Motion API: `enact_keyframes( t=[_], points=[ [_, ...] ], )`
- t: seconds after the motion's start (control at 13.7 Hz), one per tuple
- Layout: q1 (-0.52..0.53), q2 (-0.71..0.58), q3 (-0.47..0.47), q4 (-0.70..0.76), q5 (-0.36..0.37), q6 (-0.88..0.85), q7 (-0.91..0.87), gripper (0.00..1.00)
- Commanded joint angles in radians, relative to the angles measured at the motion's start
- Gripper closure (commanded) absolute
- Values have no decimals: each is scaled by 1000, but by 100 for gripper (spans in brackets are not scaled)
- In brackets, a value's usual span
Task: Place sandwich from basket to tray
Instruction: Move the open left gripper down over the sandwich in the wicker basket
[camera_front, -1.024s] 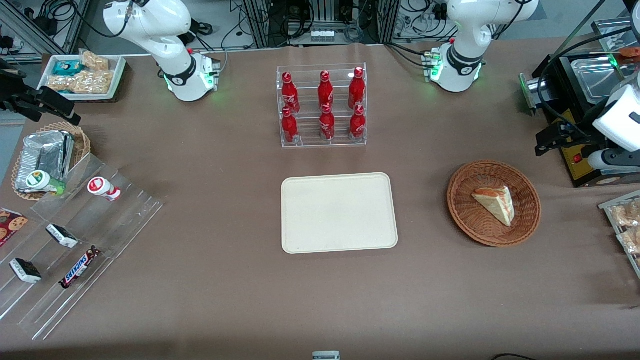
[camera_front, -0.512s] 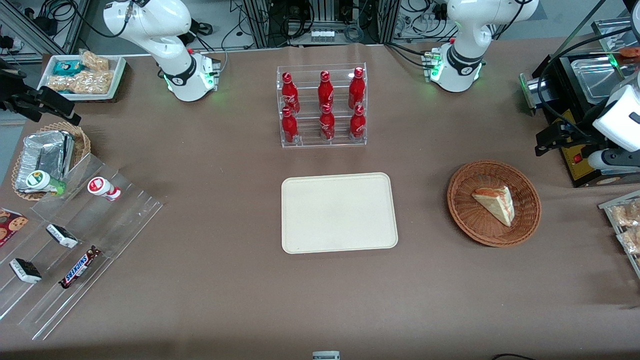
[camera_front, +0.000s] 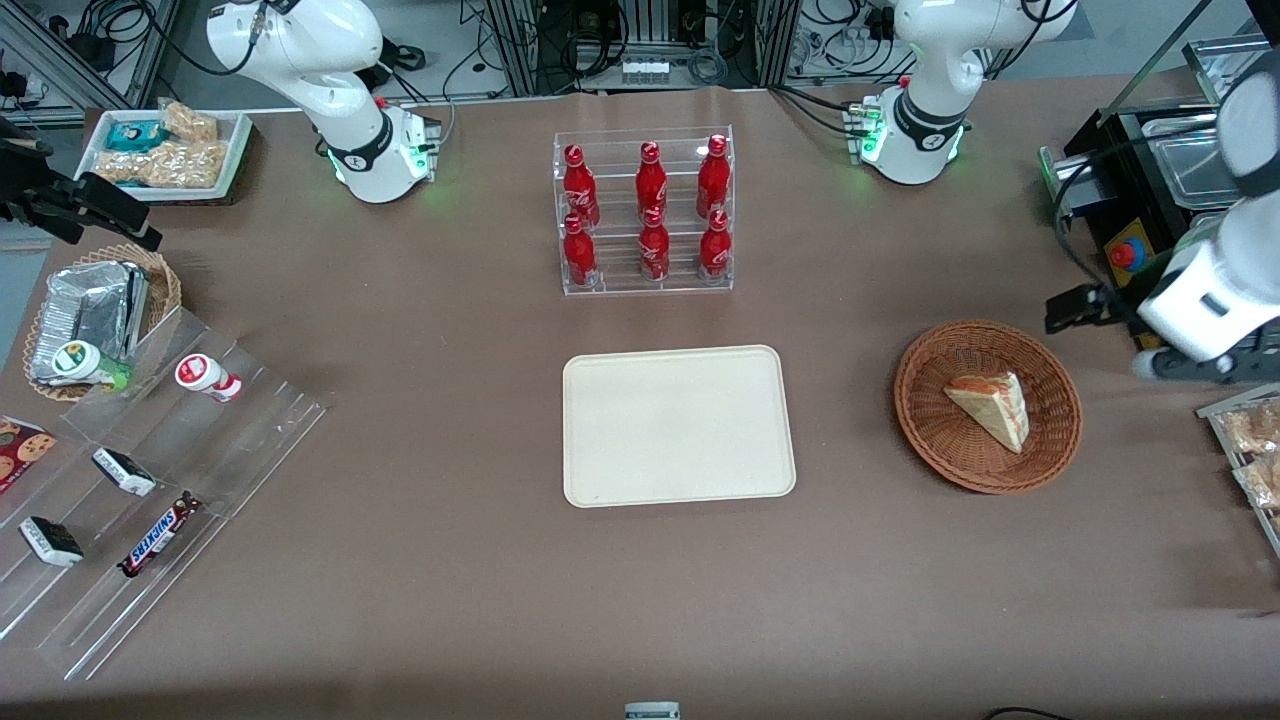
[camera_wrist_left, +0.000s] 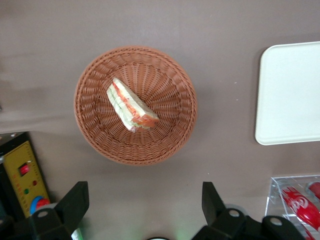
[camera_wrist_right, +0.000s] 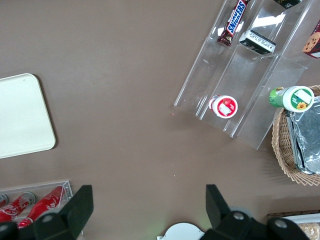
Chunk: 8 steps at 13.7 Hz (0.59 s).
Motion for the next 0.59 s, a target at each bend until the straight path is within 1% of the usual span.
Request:
enact_keyframes(
  t=[0.0,0.15,0.29,0.51],
  points=[
    [0,-22,2,-175,7,141,-36,0],
    [13,-18,7,-270,7,244,-45,0],
    [14,-15,7,-356,9,350,-91,0],
    [35,17,7,-444,9,496,-258,0]
  ],
)
